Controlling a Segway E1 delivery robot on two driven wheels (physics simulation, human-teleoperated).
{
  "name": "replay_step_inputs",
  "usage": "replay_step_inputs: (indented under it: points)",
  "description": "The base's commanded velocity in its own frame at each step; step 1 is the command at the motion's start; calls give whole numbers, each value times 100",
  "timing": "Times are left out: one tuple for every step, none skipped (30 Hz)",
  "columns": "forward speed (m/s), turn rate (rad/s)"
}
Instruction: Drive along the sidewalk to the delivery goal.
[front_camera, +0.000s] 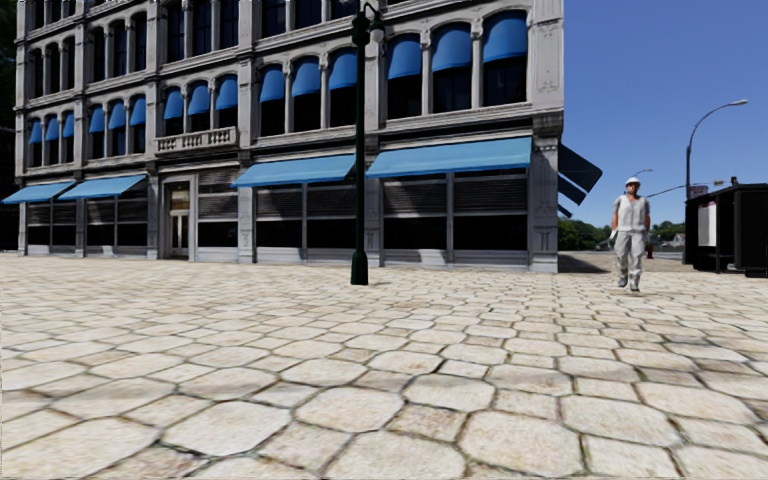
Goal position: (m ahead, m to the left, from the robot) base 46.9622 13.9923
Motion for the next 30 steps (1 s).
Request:
replay_step_inputs:
  points:
    - [177, 38]
    - [177, 38]
    - [177, 38]
    - [177, 38]
    - [177, 38]
    - [177, 38]
    - [177, 38]
    - [177, 38]
    - [177, 38]
    - [177, 38]
    - [177, 38]
    - [177, 38]
    - [177, 38]
    - [177, 38]
    - [177, 38]
    - [177, 38]
    - [177, 38]
    - [176, 38]
    - [176, 39]
    - [176, 39]
    - [176, 39]
    - [176, 39]
    - [176, 39]
    - [176, 39]
    - [176, 39]
    - [176, 39]
    - [176, 39]
    - [176, 39]
    - [176, 39]
    - [176, 39]
